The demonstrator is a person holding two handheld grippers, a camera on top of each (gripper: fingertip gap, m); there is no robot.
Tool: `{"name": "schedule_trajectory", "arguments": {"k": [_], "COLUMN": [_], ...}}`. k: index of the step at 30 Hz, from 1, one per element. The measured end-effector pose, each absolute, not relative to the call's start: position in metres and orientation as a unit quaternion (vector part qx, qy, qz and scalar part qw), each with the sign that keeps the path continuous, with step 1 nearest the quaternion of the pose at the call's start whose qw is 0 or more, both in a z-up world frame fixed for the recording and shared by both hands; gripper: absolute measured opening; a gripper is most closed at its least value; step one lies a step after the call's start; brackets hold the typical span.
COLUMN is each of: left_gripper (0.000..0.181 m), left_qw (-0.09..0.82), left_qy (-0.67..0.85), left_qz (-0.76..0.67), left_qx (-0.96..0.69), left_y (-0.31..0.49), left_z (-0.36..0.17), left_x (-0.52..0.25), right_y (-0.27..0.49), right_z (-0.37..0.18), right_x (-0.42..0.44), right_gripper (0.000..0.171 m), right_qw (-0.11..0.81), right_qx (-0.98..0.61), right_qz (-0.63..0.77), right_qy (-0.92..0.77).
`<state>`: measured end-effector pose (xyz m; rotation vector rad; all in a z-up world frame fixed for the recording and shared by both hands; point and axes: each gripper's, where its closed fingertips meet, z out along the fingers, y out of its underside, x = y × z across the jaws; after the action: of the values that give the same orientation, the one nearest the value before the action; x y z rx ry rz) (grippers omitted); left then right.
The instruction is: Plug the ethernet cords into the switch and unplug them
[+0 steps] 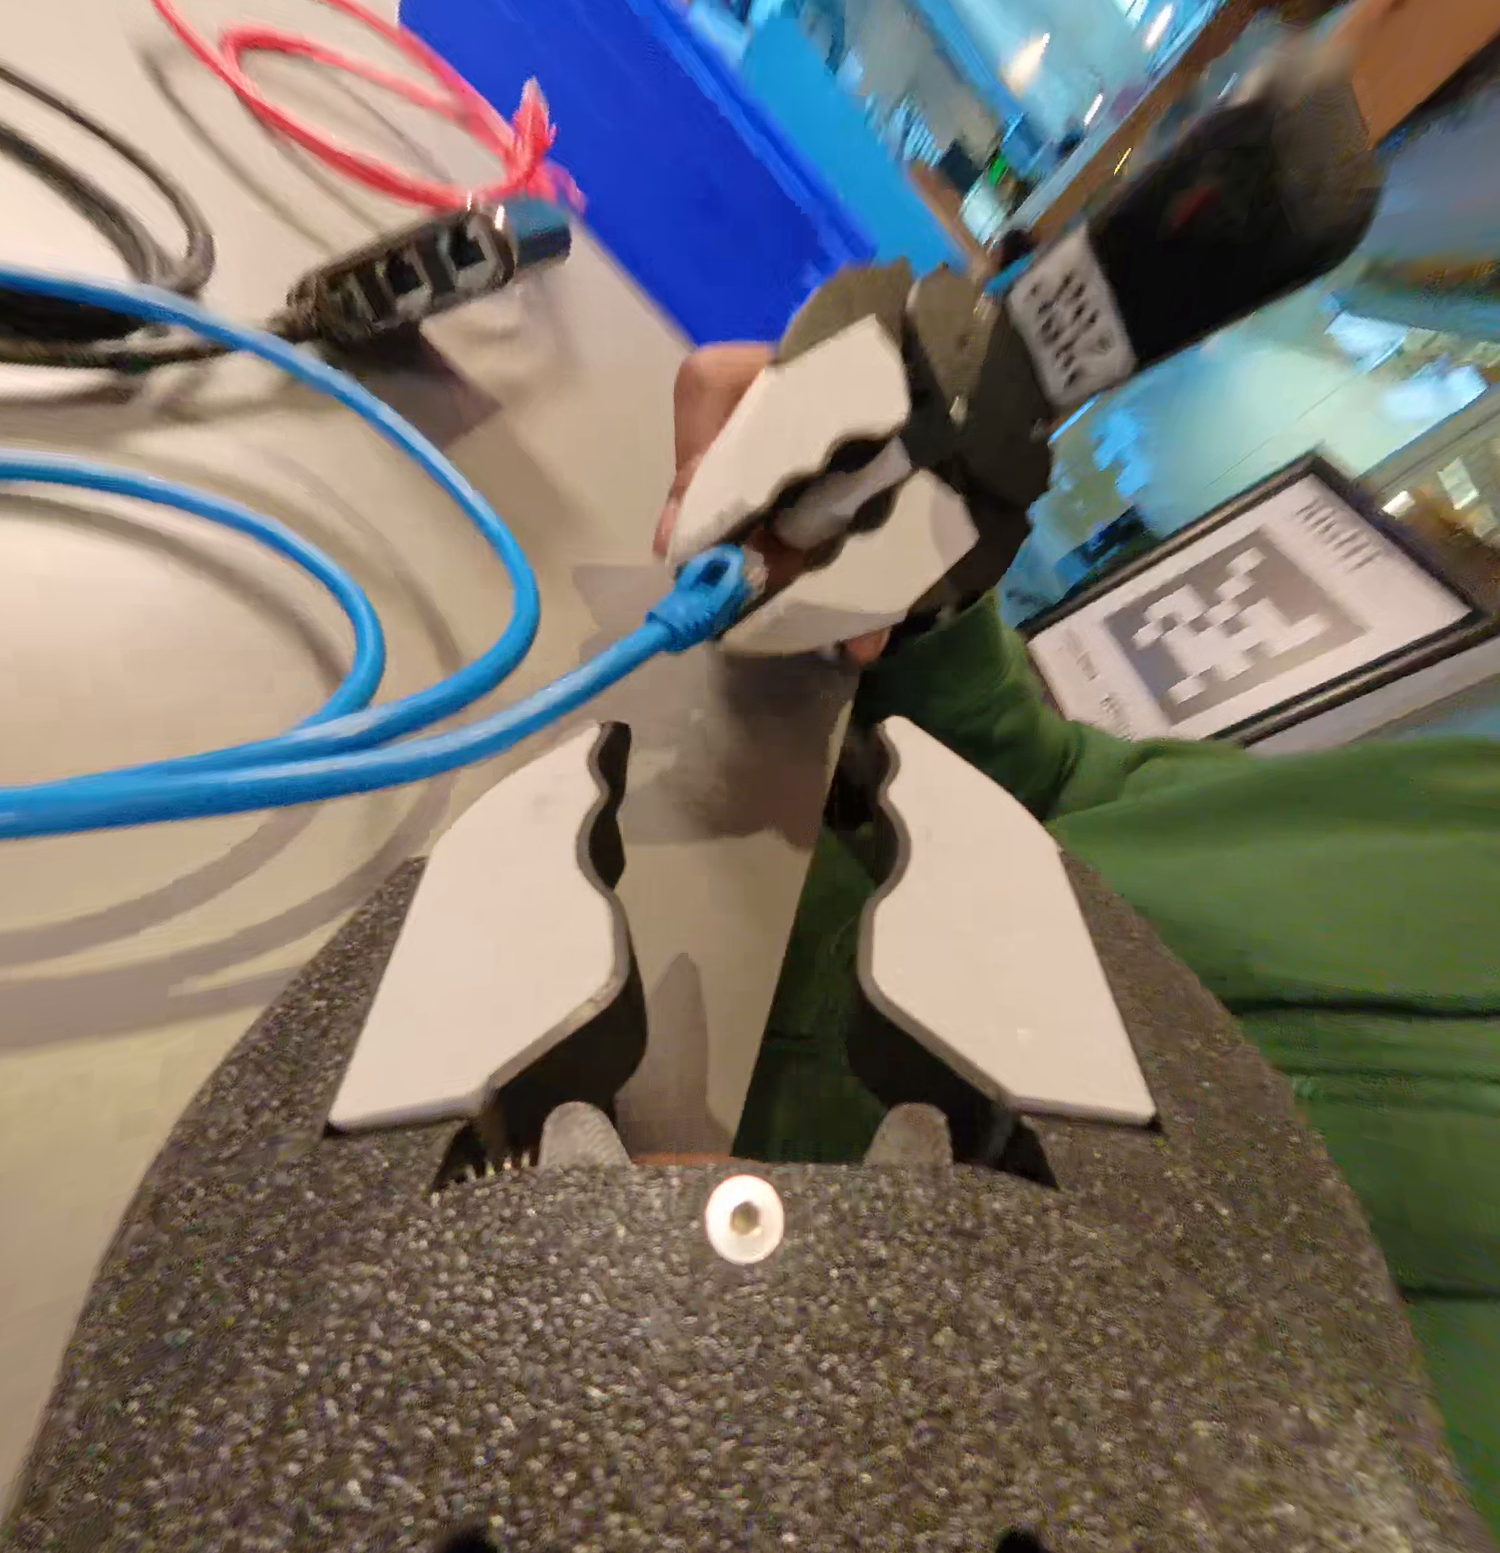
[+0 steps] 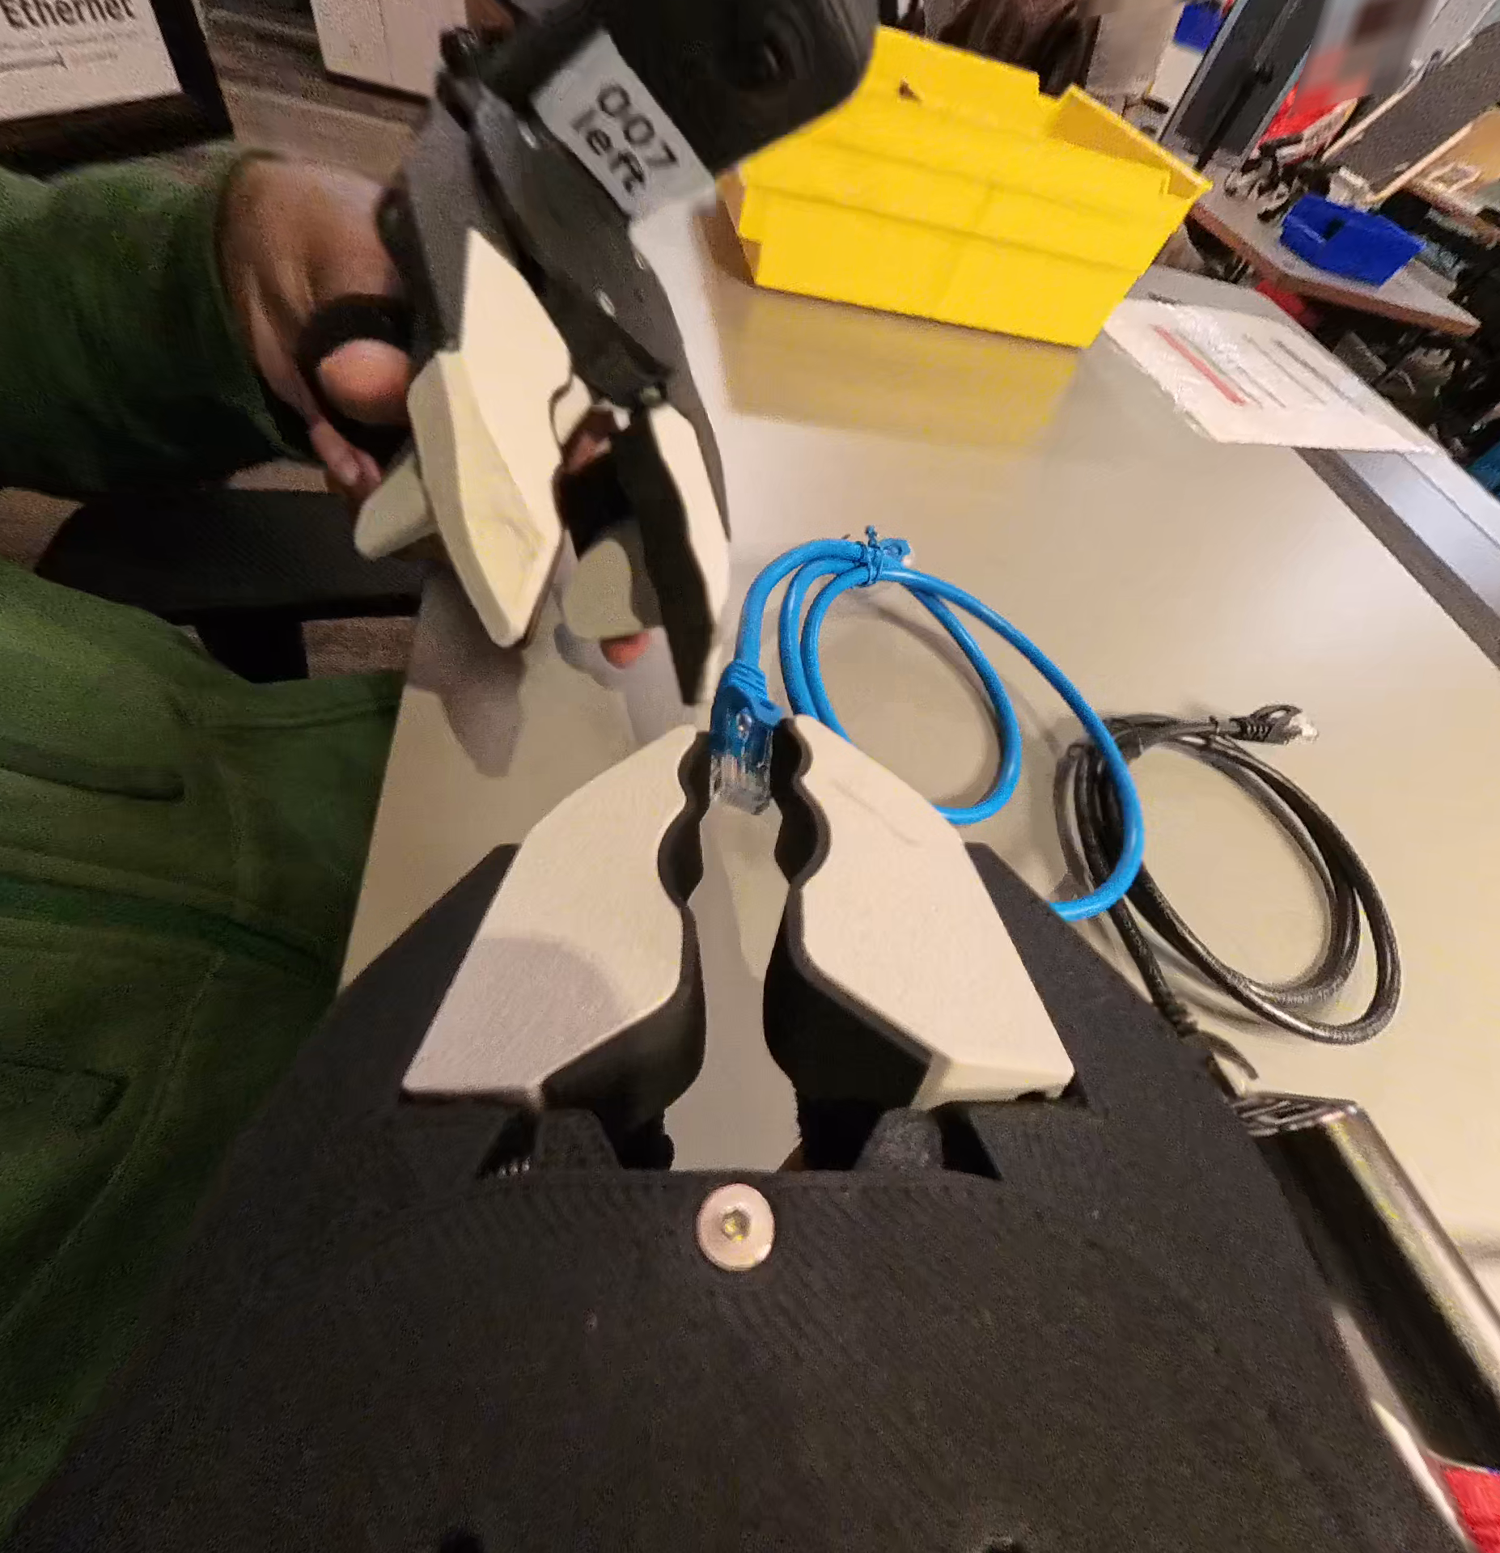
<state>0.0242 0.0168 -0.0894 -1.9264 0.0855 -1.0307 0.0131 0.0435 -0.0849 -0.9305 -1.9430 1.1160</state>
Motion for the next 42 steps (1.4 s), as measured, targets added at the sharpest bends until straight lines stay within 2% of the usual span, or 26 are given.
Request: {"name": "schedule_trajectory", "arguments": {"k": [8, 15, 17, 20, 24, 32, 35, 39, 42], "left_gripper": [0.057, 0.046, 0.031, 0.019, 0.022, 0.012, 0.012, 0.012, 0.012], "left_qw": [0.497, 0.553, 0.557, 0.562, 0.551, 0.551, 0.573, 0.593, 0.595], "left_qy": [-0.019, -0.019, -0.012, 0.011, 0.043, 0.063, 0.059, 0.041, 0.044], "left_qz": [-0.489, -0.498, -0.502, -0.494, -0.461, -0.455, -0.436, -0.442, -0.441], "left_qx": [-0.717, -0.668, -0.661, -0.663, -0.694, -0.696, -0.692, -0.671, -0.671], "left_y": [0.037, 0.050, 0.049, 0.047, 0.047, 0.046, 0.048, 0.048, 0.047], "left_z": [-0.066, -0.048, -0.046, -0.045, -0.053, -0.053, -0.050, -0.043, -0.043], "left_x": [0.029, 0.025, 0.025, 0.027, 0.031, 0.033, 0.029, 0.021, 0.022], "right_y": [0.042, 0.039, 0.038, 0.040, 0.040, 0.041, 0.046, 0.054, 0.058], "right_z": [-0.053, -0.047, -0.047, -0.048, -0.051, -0.054, -0.054, -0.054, -0.048], "right_x": [0.019, 0.022, 0.023, 0.022, 0.022, 0.022, 0.020, 0.022, 0.021], "right_gripper": [0.015, 0.015, 0.014, 0.015, 0.014, 0.015, 0.017, 0.034, 0.033], "right_qw": [0.349, 0.332, 0.332, 0.333, 0.324, 0.307, 0.340, 0.407, 0.466], "right_qx": [-0.341, -0.336, -0.334, -0.338, -0.340, -0.346, -0.350, -0.332, -0.314], "right_qz": [0.525, 0.561, 0.561, 0.556, 0.557, 0.560, 0.541, 0.502, 0.472], "right_qy": [-0.698, -0.680, -0.681, -0.683, -0.685, -0.687, -0.685, -0.687, -0.679]}}
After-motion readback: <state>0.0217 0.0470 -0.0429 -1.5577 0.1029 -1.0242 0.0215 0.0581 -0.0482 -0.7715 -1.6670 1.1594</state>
